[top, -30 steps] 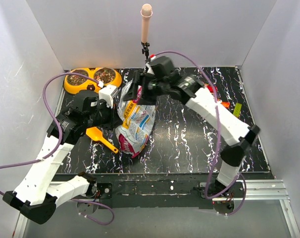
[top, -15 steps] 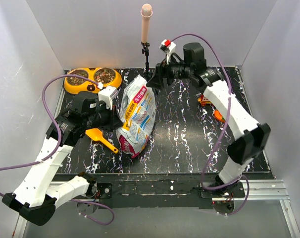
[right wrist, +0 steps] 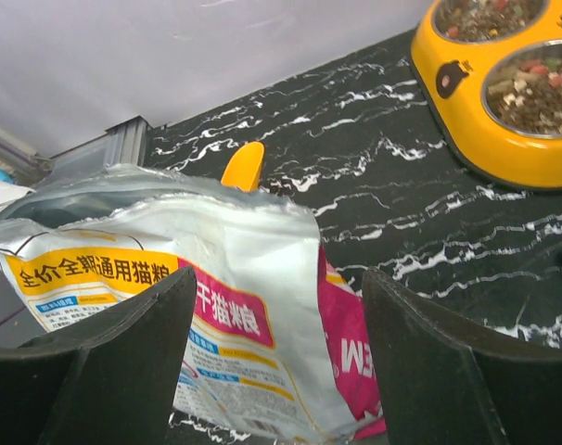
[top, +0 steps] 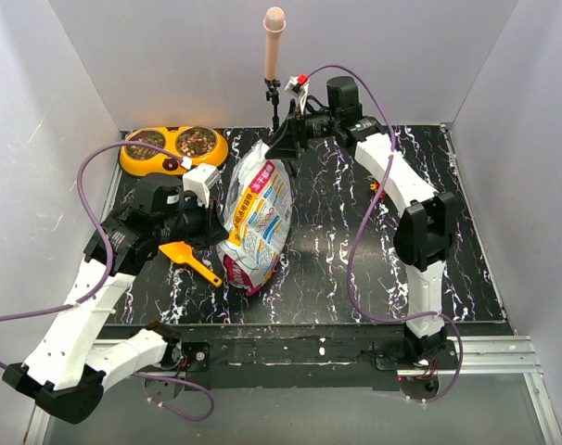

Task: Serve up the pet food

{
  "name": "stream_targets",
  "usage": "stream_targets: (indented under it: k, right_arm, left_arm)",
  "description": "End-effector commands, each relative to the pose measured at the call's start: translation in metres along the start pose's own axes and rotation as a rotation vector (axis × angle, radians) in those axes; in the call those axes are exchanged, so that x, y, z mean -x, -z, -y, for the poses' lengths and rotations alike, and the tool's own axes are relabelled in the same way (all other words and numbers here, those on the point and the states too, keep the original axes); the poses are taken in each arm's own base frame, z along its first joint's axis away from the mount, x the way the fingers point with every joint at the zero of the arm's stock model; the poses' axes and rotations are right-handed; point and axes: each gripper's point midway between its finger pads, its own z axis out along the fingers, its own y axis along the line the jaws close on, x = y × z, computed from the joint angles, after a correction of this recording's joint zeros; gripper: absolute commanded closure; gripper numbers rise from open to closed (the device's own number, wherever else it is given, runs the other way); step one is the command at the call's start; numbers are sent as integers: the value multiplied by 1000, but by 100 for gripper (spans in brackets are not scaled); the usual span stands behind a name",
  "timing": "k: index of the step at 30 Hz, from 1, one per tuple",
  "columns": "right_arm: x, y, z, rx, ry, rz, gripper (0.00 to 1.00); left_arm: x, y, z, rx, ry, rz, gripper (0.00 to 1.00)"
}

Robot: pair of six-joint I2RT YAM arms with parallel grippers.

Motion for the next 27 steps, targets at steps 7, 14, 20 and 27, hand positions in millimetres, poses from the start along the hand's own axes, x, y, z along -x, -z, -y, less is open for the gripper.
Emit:
stream_targets:
  k: [7,14,20,27]
  right_arm:
    - [10,-39,-26,174,93,59,23]
    - [2,-24,-39,172,65,69,54]
    - [13,18,-27,-108,20,174,99]
    - [-1,114,-63,-493,-1,201,99]
  left_arm:
    - [-9,19,7,-11,12,-10,100]
    - [-5,22,4,14,46,35,100]
    - [3,31,-21,172,83,92,100]
    - [25,21,-49,307,112,236,100]
